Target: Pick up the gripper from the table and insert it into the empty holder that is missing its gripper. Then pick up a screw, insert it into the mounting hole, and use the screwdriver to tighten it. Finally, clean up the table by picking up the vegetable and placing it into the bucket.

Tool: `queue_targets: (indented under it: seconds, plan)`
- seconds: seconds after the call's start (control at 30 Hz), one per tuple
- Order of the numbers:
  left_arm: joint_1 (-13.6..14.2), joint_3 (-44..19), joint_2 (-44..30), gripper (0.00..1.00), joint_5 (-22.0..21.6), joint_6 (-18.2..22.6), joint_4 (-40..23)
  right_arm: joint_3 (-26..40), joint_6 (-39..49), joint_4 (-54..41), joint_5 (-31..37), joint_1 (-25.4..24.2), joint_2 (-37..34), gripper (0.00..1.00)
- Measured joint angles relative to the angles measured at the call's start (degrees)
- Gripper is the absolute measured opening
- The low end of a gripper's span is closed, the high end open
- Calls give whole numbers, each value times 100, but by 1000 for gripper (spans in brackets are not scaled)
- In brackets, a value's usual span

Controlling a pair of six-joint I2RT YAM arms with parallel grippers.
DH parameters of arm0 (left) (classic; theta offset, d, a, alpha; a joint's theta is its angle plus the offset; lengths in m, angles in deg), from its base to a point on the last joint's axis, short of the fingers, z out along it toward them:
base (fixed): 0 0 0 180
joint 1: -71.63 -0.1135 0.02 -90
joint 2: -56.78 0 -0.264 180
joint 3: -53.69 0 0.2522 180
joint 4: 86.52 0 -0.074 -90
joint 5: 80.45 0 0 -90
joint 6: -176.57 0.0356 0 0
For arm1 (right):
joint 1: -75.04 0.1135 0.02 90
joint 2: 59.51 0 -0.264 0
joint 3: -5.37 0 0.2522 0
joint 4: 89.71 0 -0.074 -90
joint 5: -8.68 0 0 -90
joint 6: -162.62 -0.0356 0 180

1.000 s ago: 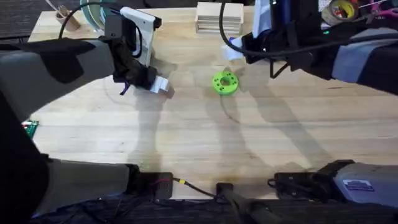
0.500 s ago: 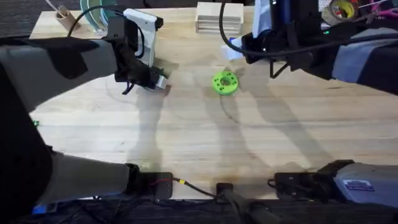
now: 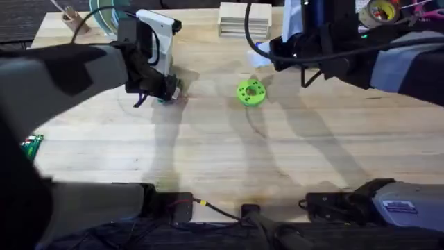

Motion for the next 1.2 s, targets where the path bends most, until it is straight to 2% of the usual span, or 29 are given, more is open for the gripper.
queue_targets:
  seconds: [0.1, 0.3, 0.4, 0.53, 0.67, 0.9, 1.03, 1.2]
  plan:
    - [-4, 37, 524, 25, -15, 0, -97, 0, 0, 0, 0, 0, -2, 991]
    - [-4, 37, 2068, 25, 149, 0, -59, 0, 2, -2, 0, 2, 0, 991]
    - [-18, 37, 2658, 25, 150, 0, 304, 0, 0, -2, 0, 0, -2, 992]
    - [-129, 37, 2973, 24, 84, -109, 989, 0, 0, 0, 0, 0, -2, 992]
    - [-406, 37, 2800, 24, 18, -618, 1564, 0, 0, -2, 0, 0, 0, 992]
    - [-929, 37, 1996, 24, -128, -2016, 2365, 0, 0, -2, 0, 0, -1, 991]
    - [-1038, 37, 1579, 24, -128, -2372, 2494, 0, 0, -2, 0, 0, -2, 991]
    - [-1038, 39, 1205, 24, -128, -2532, 2802, 0, 0, 0, 0, 0, 0, 990]
